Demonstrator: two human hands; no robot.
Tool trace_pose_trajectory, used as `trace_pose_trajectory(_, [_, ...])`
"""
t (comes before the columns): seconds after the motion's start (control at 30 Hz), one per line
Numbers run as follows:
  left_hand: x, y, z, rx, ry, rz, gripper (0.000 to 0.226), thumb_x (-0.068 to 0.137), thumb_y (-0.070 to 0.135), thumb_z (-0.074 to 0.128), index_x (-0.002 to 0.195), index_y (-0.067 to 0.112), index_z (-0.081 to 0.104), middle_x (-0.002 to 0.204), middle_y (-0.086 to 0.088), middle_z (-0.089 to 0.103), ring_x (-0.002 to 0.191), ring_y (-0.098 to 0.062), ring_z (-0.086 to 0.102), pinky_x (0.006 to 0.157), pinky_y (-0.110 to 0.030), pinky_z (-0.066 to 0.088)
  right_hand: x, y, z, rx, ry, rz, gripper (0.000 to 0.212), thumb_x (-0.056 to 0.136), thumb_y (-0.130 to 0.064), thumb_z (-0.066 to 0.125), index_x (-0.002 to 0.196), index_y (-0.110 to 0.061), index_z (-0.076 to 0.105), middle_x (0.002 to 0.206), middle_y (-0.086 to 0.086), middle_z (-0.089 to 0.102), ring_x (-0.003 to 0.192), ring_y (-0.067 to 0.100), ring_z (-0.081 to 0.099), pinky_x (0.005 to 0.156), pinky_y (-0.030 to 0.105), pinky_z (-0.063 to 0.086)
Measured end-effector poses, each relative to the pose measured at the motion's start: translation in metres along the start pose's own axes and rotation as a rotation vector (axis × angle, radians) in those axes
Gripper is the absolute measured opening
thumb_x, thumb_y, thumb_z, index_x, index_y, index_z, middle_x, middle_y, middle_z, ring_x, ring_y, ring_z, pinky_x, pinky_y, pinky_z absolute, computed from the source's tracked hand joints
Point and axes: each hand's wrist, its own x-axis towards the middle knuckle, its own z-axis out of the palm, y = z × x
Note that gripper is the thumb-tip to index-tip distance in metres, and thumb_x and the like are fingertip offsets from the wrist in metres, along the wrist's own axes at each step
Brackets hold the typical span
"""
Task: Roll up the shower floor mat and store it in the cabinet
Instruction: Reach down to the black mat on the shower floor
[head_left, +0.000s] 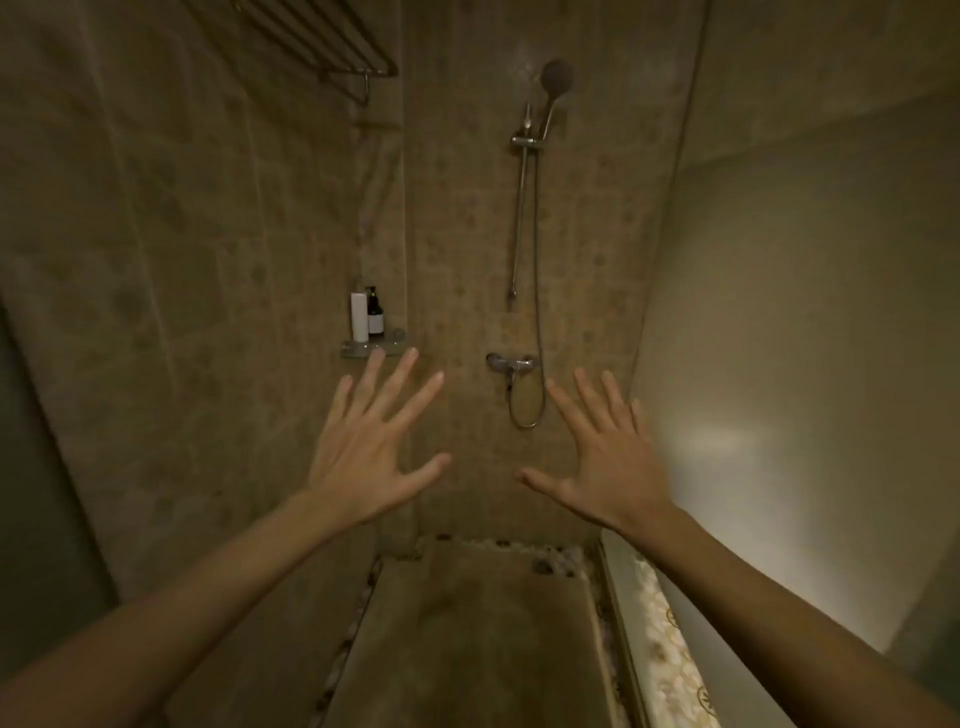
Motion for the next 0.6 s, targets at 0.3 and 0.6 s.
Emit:
trace_pose_trajectory(0.3, [0.044,-0.048,0.126,-0.057,-0.208,-0.051,0.085,0.082,0.084,0.014,0.154,0.044,-0.006,0.164,0.005,-0.019,0.148,-0.022,-0.027,0.121,-0.058,0.002,0.052,0.045,0.122,-0.042,-0.213,0.04,0.11,0.072,-0.095,0.035,0.156,-0.043,-0.012,0.168,-0.002,-0.014,0.151,0.023,-0.025,0.125,0.054,-0.001])
trace_pose_trajectory(0.6, [0.082,-0.066,0.226,-0.183,-0.308,-0.026,0.094,0.077,0.09,0.018,0.156,0.039,0.01,0.167,0.007,-0.002,0.152,-0.025,-0.009,0.118,-0.058,0.011,0.071,0.094,0.211,-0.006,-0.348,0.103,0.105,0.075,-0.092,0.035,0.159,-0.036,0.006,0.17,0.003,0.002,0.155,0.028,-0.009,0.124,0.056,0.006])
